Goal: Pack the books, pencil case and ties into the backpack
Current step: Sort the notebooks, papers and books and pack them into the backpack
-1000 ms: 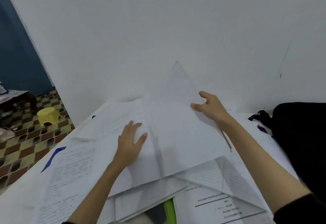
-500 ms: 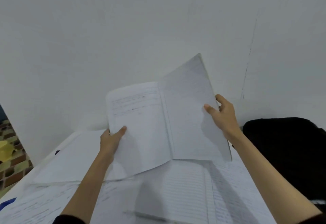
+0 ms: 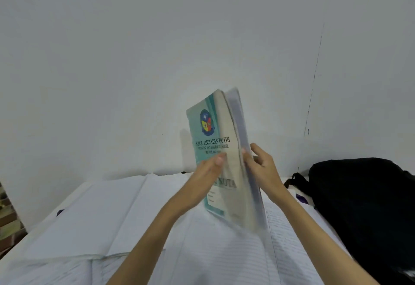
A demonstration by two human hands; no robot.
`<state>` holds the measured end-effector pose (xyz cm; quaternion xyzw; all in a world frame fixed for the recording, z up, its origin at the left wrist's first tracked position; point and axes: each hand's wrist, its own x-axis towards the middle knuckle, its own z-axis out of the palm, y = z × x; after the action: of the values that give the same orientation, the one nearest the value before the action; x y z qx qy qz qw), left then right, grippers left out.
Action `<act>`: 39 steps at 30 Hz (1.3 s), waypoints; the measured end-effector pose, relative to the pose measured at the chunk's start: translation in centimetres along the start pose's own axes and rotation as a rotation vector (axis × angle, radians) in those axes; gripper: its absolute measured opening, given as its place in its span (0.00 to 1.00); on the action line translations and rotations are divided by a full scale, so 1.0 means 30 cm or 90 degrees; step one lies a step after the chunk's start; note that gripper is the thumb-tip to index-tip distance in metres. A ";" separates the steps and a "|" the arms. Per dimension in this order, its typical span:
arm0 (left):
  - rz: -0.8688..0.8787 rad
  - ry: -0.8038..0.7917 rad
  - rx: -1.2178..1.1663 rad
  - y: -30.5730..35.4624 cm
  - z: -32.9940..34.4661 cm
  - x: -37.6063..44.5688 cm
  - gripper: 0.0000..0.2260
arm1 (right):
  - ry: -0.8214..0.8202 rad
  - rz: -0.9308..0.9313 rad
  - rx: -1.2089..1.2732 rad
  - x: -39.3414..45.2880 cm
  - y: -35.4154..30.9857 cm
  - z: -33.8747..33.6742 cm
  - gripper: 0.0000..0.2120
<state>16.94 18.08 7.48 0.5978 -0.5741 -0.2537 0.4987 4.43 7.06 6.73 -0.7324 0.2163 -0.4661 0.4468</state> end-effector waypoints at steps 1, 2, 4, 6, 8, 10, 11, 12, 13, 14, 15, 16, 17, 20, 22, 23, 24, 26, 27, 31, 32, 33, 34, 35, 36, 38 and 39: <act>-0.030 -0.058 0.004 -0.030 0.010 -0.002 0.16 | -0.019 0.016 0.004 0.000 -0.002 -0.008 0.21; -0.048 -0.084 0.036 -0.066 0.013 -0.004 0.16 | -0.040 0.039 0.025 -0.005 -0.009 -0.017 0.21; -0.051 -0.076 0.095 -0.135 0.014 -0.002 0.15 | -0.106 0.075 0.043 -0.012 -0.013 -0.033 0.17; -0.052 -0.049 0.095 -0.179 0.019 0.004 0.16 | -0.147 0.091 0.010 -0.010 -0.008 -0.039 0.05; -0.052 -0.022 0.081 -0.196 0.023 0.014 0.15 | -0.121 0.068 -0.043 0.002 0.006 -0.043 0.12; -0.045 0.058 0.064 -0.198 0.022 0.030 0.16 | -0.056 0.090 -0.042 0.010 0.004 -0.050 0.10; -0.051 0.111 0.047 -0.196 0.016 0.040 0.18 | -0.035 0.114 -0.018 0.013 0.007 -0.059 0.09; -0.066 0.157 0.011 -0.186 0.007 0.051 0.24 | -0.021 0.139 0.013 0.013 0.003 -0.069 0.08; -0.090 0.187 -0.049 -0.180 -0.009 0.064 0.30 | -0.013 0.154 0.047 0.016 0.015 -0.085 0.08; -0.112 0.202 -0.119 -0.175 -0.028 0.080 0.36 | -0.014 0.162 0.069 0.016 0.011 -0.096 0.08; -0.131 0.207 -0.181 -0.175 -0.053 0.100 0.40 | -0.023 0.165 0.084 0.017 0.011 -0.106 0.08; -0.142 0.199 -0.231 -0.177 -0.080 0.117 0.40 | -0.036 0.171 0.096 0.016 0.003 -0.111 0.08; -0.141 0.179 -0.266 -0.181 -0.110 0.134 0.38 | -0.050 0.175 0.106 0.019 0.000 -0.116 0.07; -0.121 0.136 -0.274 -0.160 -0.180 0.143 0.21 | -0.076 0.174 0.135 0.031 -0.009 -0.118 0.06; -0.107 0.127 -0.279 -0.161 -0.205 0.129 0.19 | -0.083 0.175 0.151 0.036 -0.002 -0.115 0.08; -0.106 0.112 -0.275 -0.167 -0.209 0.119 0.18 | -0.086 0.180 0.155 0.038 0.006 -0.113 0.11; -0.111 0.089 -0.271 -0.175 -0.207 0.107 0.18 | -0.086 0.187 0.159 0.034 0.012 -0.109 0.13; -0.132 0.052 -0.275 -0.198 -0.185 0.081 0.19 | -0.072 0.195 0.172 0.026 0.031 -0.101 0.17; -0.137 0.043 -0.280 -0.214 -0.167 0.066 0.20 | -0.060 0.199 0.180 0.020 0.042 -0.095 0.19; -0.151 0.053 -0.329 -0.279 -0.086 0.018 0.17 | -0.022 0.236 0.180 -0.021 0.080 -0.074 0.20; -0.153 0.060 -0.338 -0.290 -0.075 0.010 0.17 | -0.023 0.242 0.167 -0.034 0.089 -0.069 0.21; -0.153 0.066 -0.344 -0.295 -0.068 0.006 0.18 | -0.023 0.247 0.156 -0.046 0.101 -0.064 0.22; -0.153 0.068 -0.349 -0.298 -0.065 0.003 0.20 | -0.020 0.251 0.152 -0.057 0.107 -0.060 0.22; -0.151 0.068 -0.350 -0.296 -0.066 0.003 0.25 | -0.013 0.252 0.155 -0.063 0.111 -0.056 0.22; -0.146 0.067 -0.351 -0.295 -0.070 0.005 0.30 | -0.008 0.250 0.157 -0.065 0.109 -0.052 0.21; -0.133 0.072 -0.354 -0.288 -0.078 0.009 0.34 | -0.001 0.237 0.152 -0.060 0.089 -0.050 0.18; -0.123 0.081 -0.355 -0.284 -0.082 0.011 0.30 | 0.001 0.227 0.150 -0.054 0.076 -0.047 0.16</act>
<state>22.84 17.18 0.93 0.5041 -0.3904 -0.4100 0.6522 2.64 6.47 4.23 -0.6251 0.2864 -0.4022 0.6046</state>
